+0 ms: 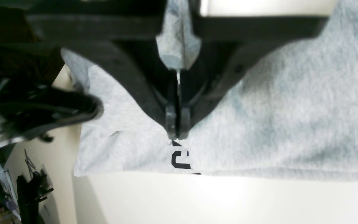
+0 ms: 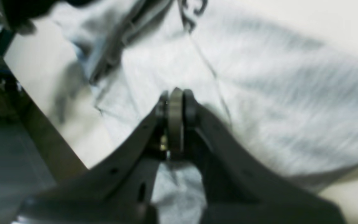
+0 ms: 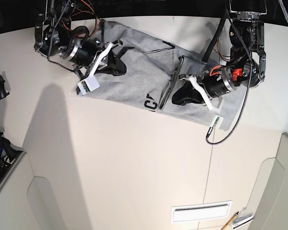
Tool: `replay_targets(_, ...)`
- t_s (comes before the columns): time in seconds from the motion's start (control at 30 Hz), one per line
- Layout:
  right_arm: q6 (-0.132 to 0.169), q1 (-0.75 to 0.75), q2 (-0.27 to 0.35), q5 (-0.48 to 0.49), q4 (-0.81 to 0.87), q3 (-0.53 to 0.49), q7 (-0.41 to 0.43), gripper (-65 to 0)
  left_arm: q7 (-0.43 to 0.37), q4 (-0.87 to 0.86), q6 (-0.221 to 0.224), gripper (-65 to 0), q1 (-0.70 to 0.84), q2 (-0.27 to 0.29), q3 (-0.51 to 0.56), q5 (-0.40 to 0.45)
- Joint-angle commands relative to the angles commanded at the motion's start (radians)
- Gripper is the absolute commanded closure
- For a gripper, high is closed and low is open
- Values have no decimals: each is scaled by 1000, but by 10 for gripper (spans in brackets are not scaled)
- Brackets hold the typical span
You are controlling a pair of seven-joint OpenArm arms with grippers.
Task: Fold the T-shirt properly
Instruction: 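Grasp the strip's end with the left gripper and fold it inward, then grasp the other end with the right gripper and fold it over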
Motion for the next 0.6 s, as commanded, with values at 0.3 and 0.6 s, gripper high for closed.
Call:
replay_targets(0.3, -5, 3, 56, 92, -43, 34, -1, 0, 3, 0, 0, 0, 4, 0, 0, -4)
replay_targets(0.6, -7, -27, 56, 173, 141, 168, -103, 0, 48, 0, 0, 0, 5, -2, 0, -8)
